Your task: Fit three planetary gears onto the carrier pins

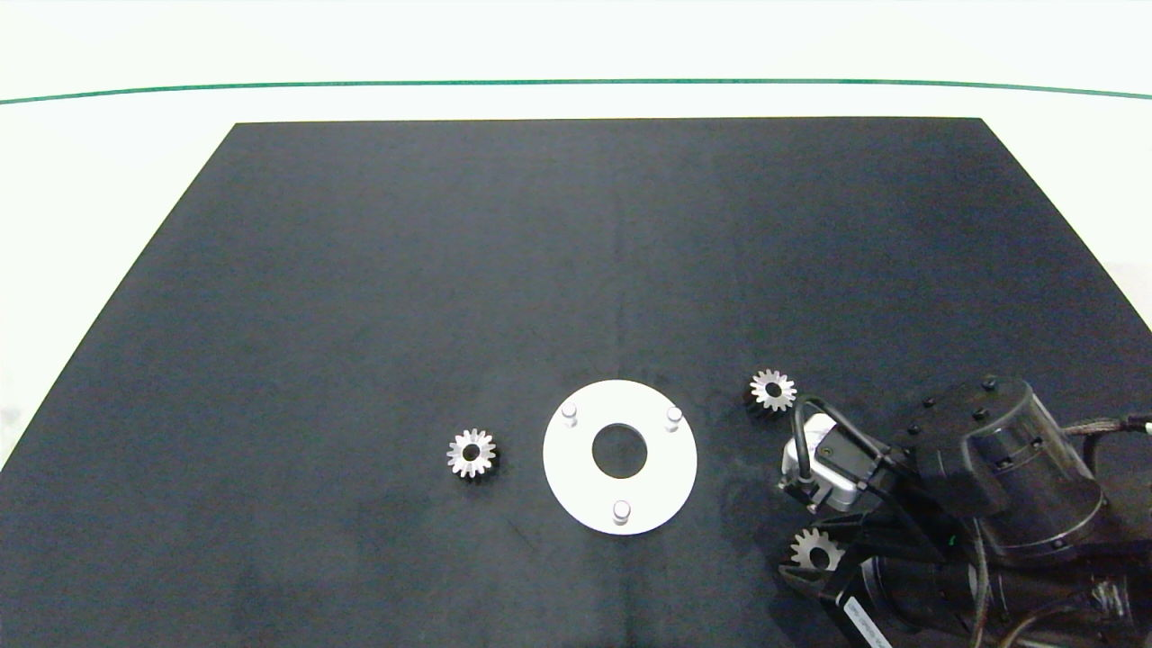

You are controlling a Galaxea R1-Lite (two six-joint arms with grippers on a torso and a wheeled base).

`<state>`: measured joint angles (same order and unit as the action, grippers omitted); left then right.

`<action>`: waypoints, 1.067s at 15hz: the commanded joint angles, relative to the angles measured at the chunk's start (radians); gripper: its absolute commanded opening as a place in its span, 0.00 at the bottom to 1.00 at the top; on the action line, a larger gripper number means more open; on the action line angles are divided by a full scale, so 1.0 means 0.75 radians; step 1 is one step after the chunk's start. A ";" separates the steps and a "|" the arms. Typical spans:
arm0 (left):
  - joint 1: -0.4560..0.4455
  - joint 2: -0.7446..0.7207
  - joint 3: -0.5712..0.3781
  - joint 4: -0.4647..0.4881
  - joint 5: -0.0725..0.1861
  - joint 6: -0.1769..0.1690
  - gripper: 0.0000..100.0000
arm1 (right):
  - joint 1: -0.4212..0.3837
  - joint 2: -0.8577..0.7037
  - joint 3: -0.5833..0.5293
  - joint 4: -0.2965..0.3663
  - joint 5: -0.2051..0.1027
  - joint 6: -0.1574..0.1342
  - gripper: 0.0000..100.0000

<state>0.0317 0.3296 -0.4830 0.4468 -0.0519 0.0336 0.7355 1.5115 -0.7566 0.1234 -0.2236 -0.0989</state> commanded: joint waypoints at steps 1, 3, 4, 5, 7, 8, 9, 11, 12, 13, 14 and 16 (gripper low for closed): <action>-0.001 0.002 0.000 0.004 0.000 0.000 1.00 | 0.001 0.007 0.005 0.003 -0.003 -0.003 0.36; -0.001 0.002 0.000 0.004 -0.002 0.000 1.00 | 0.001 0.010 0.005 0.003 -0.003 -0.003 0.32; -0.001 0.004 0.000 0.004 0.000 0.000 1.00 | 0.001 0.014 0.007 0.003 -0.005 -0.003 0.30; 0.001 0.004 0.000 0.004 -0.002 0.000 1.00 | 0.001 0.014 0.007 0.005 -0.005 -0.003 0.27; 0.001 0.004 -0.002 0.001 -0.002 0.000 1.00 | 0.001 0.012 0.011 0.009 -0.005 -0.005 0.24; 0.001 0.002 -0.006 0.001 -0.002 0.000 1.00 | 0.001 0.012 0.013 0.011 -0.005 -0.005 0.21; 0.001 0.002 -0.006 0.001 0.000 0.000 1.00 | 0.001 0.010 0.013 0.011 -0.005 -0.005 0.20; 0.001 0.002 -0.008 0.001 0.000 0.000 1.00 | 0.001 0.007 0.013 0.011 -0.007 -0.005 0.15; 0.001 0.002 -0.011 0.001 -0.002 0.000 1.00 | 0.001 0.007 0.013 0.011 -0.005 -0.005 0.14; 0.001 0.002 -0.011 0.001 0.000 0.000 1.00 | 0.001 0.007 0.013 0.011 -0.005 -0.005 0.12; 0.001 0.002 -0.013 0.001 0.000 0.000 1.00 | 0.001 0.005 0.013 0.011 -0.005 -0.005 0.09; 0.001 0.004 -0.017 0.001 -0.002 0.000 1.00 | 0.001 0.001 0.015 0.013 -0.005 -0.003 0.06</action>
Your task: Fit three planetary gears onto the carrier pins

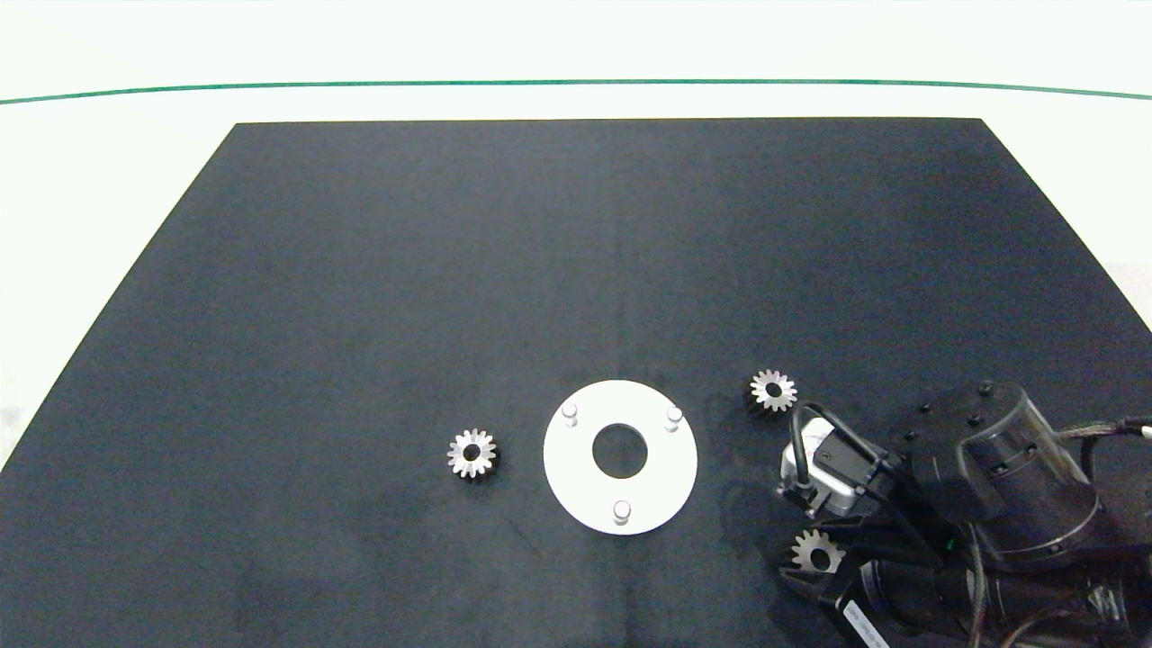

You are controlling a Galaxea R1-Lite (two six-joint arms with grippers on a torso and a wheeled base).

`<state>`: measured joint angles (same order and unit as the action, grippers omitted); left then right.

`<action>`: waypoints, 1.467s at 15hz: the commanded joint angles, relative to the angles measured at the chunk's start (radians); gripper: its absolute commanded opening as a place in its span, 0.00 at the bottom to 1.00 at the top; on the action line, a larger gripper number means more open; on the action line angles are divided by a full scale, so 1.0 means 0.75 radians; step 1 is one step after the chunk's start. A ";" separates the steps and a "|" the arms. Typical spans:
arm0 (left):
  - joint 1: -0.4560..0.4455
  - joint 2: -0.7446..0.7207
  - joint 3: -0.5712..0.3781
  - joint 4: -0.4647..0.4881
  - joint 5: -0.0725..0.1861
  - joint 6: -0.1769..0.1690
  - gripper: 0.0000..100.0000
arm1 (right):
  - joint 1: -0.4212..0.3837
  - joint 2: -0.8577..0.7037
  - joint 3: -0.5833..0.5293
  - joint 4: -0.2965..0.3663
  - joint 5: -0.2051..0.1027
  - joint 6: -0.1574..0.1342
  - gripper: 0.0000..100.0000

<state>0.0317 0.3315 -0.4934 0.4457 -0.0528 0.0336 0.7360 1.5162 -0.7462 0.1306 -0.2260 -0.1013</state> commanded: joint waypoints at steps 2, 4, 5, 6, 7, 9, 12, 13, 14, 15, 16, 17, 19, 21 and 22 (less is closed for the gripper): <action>0.001 0.004 -0.003 0.005 -0.001 0.000 1.00 | -0.002 -0.007 -0.001 0.002 -0.001 0.000 0.02; -0.001 0.004 -0.003 0.003 -0.001 0.000 1.00 | 0.000 -0.013 -0.001 0.002 -0.001 0.002 0.00; -0.001 0.002 -0.005 0.003 -0.001 0.000 1.00 | 0.000 -0.017 -0.003 0.002 -0.001 0.012 0.00; 0.001 0.002 -0.003 0.003 -0.001 0.000 1.00 | 0.000 -0.025 -0.005 0.004 -0.001 0.016 0.00; 0.001 0.002 -0.003 0.005 -0.001 0.000 1.00 | 0.000 -0.040 -0.011 0.004 -0.001 0.016 0.00; 0.001 0.002 -0.003 0.003 -0.001 0.000 1.00 | 0.003 -0.052 -0.011 0.006 -0.001 0.018 0.00; 0.001 0.000 -0.001 0.005 -0.001 0.000 1.00 | 0.011 -0.101 -0.022 0.004 0.001 0.029 0.00; 0.001 -0.002 -0.001 0.005 -0.001 0.000 1.00 | 0.013 -0.113 -0.032 0.004 0.003 0.027 0.00; 0.001 -0.002 -0.001 0.005 -0.001 0.000 1.00 | 0.023 -0.126 -0.042 0.004 0.003 0.027 0.00; 0.001 -0.002 -0.001 0.005 -0.001 0.000 1.00 | 0.043 -0.138 -0.054 0.004 0.003 0.029 0.00; 0.001 -0.004 -0.001 0.005 -0.001 0.000 1.00 | 0.058 -0.142 -0.065 0.000 0.003 0.027 0.00; 0.001 -0.004 -0.001 0.005 -0.001 0.000 1.00 | 0.078 -0.142 -0.073 -0.002 0.005 0.029 0.00; 0.001 -0.002 -0.001 0.005 -0.001 0.000 1.00 | 0.105 -0.130 -0.108 -0.002 0.003 0.027 0.00; 0.003 -0.004 -0.001 0.005 -0.001 0.000 1.00 | 0.146 -0.119 -0.161 0.006 0.003 0.023 0.00; 0.007 -0.010 -0.001 0.007 -0.001 0.000 1.00 | 0.178 -0.087 -0.208 0.008 0.001 0.018 0.00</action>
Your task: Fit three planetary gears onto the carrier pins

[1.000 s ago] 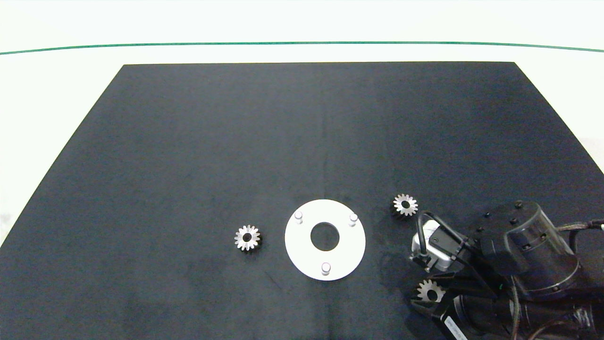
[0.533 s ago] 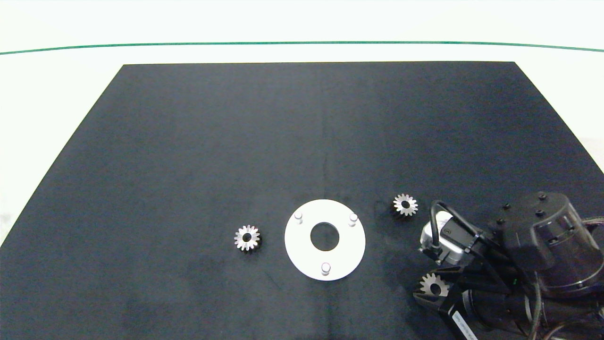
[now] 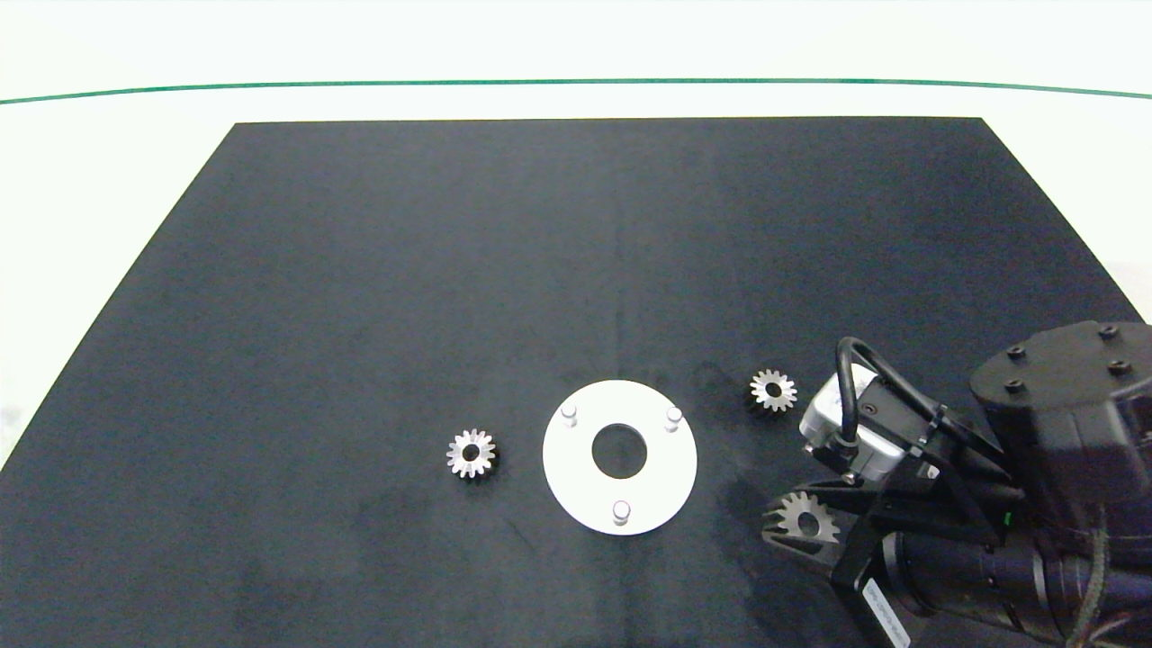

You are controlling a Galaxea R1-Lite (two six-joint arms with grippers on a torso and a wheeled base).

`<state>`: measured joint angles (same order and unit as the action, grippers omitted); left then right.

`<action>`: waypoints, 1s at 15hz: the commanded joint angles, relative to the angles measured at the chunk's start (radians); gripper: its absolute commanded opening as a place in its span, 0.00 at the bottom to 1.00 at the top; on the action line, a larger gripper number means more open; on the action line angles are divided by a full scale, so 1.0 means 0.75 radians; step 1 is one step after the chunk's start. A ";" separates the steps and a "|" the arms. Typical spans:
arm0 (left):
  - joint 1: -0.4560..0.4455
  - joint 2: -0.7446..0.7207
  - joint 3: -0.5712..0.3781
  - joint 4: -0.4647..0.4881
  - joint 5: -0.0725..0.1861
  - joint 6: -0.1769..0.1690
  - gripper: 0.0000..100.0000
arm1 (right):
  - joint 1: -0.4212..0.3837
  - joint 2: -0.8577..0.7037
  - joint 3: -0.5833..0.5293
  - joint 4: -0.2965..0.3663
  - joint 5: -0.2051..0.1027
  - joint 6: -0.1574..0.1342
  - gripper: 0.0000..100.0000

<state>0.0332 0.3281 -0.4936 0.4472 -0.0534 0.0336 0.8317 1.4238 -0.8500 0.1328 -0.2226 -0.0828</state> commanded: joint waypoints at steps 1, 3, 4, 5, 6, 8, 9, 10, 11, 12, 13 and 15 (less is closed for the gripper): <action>0.007 -0.008 0.000 0.003 0.000 0.000 1.00 | 0.073 0.073 -0.106 0.019 -0.004 -0.006 0.00; 0.019 -0.010 -0.013 0.003 0.002 0.000 1.00 | 0.112 0.135 -0.157 0.044 -0.004 -0.006 0.00; 0.033 -0.010 -0.021 0.003 0.002 0.000 1.00 | 0.128 0.163 -0.174 0.044 -0.006 -0.008 0.00; 0.044 -0.008 -0.037 0.005 0.002 0.000 1.00 | 0.141 0.192 -0.196 0.044 -0.008 -0.010 0.00; 0.046 -0.008 -0.052 0.005 0.002 0.000 1.00 | 0.153 0.214 -0.225 0.054 -0.010 -0.014 0.00; 0.046 -0.008 -0.080 0.032 0.002 0.000 1.00 | 0.159 0.268 -0.288 0.077 -0.010 -0.037 0.00; 0.048 -0.010 -0.095 0.042 0.002 0.000 1.00 | 0.169 0.294 -0.313 0.077 -0.010 -0.043 0.00; 0.048 -0.010 -0.107 0.054 0.002 0.000 1.00 | 0.173 0.321 -0.337 0.077 -0.012 -0.047 0.00; 0.048 -0.012 -0.121 0.070 0.004 0.000 1.00 | 0.176 0.349 -0.360 0.079 -0.012 -0.053 0.00; 0.050 -0.014 -0.131 0.085 0.004 0.000 1.00 | 0.180 0.366 -0.374 0.079 -0.012 -0.059 0.00; 0.054 -0.020 -0.137 0.091 0.004 0.000 1.00 | 0.182 0.384 -0.388 0.079 -0.014 -0.059 0.00; 0.056 -0.024 -0.137 0.091 0.004 0.000 1.00 | 0.184 0.409 -0.413 0.079 -0.014 -0.066 0.00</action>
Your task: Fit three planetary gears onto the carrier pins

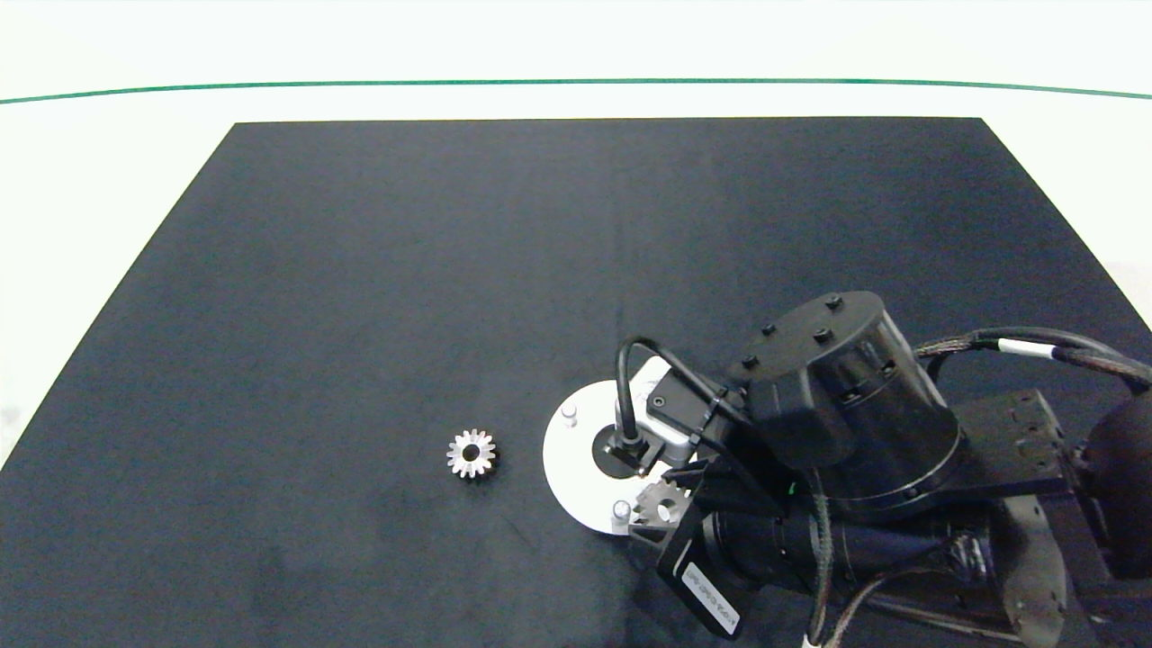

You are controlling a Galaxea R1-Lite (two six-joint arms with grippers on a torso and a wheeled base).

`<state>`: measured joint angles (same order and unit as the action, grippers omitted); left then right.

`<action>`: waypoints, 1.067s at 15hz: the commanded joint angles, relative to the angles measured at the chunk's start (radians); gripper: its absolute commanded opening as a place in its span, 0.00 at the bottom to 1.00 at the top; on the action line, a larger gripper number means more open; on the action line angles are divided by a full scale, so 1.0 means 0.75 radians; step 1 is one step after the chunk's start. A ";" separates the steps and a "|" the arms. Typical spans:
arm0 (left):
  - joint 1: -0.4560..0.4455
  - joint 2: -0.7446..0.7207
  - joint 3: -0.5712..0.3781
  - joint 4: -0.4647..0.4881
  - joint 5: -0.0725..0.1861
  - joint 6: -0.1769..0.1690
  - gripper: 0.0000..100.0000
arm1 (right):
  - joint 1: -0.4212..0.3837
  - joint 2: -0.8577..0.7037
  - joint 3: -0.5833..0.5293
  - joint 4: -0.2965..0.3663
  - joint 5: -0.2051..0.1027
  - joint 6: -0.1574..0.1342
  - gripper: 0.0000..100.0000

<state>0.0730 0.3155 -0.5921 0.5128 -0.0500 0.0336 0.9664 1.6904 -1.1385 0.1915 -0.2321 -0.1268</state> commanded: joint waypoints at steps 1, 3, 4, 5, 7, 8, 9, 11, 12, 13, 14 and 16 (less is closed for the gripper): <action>0.003 -0.008 -0.006 0.004 -0.001 0.000 1.00 | 0.004 0.063 -0.045 0.000 -0.001 -0.009 0.00; 0.003 -0.008 -0.006 0.004 -0.001 0.000 1.00 | 0.004 0.080 -0.067 0.002 -0.001 -0.011 0.00; 0.003 -0.006 -0.006 0.004 -0.001 0.000 1.00 | 0.002 0.086 -0.075 0.006 -0.003 -0.013 0.00; 0.003 -0.006 -0.006 0.004 -0.001 0.000 1.00 | 0.002 0.088 -0.077 0.006 -0.003 -0.021 0.00; 0.003 -0.006 -0.008 0.004 -0.001 0.000 1.00 | 0.002 0.090 -0.083 0.006 -0.003 -0.023 0.00; 0.003 -0.006 -0.008 0.004 -0.001 0.000 1.00 | 0.002 0.100 -0.094 0.006 -0.003 -0.025 0.00; 0.003 -0.006 -0.012 0.004 -0.001 0.000 1.00 | 0.002 0.106 -0.098 0.006 -0.003 -0.025 0.00; 0.001 -0.006 -0.020 0.004 -0.001 0.000 1.00 | 0.004 0.119 -0.116 0.006 -0.003 -0.025 0.00; 0.001 -0.006 -0.025 0.004 -0.001 0.000 1.00 | 0.004 0.127 -0.122 0.006 -0.003 -0.025 0.00; 0.001 -0.006 -0.027 0.004 -0.001 0.000 1.00 | 0.006 0.129 -0.126 0.006 -0.003 -0.025 0.00; 0.001 -0.006 -0.027 0.006 -0.001 0.000 1.00 | 0.006 0.129 -0.126 0.006 -0.003 -0.025 0.00; -0.001 -0.003 -0.027 0.004 -0.001 0.000 1.00 | 0.012 0.129 -0.126 0.009 -0.003 -0.025 0.00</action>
<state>0.0721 0.3111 -0.6119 0.5123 -0.0504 0.0332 0.9726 1.7862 -1.2326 0.1972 -0.2336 -0.1447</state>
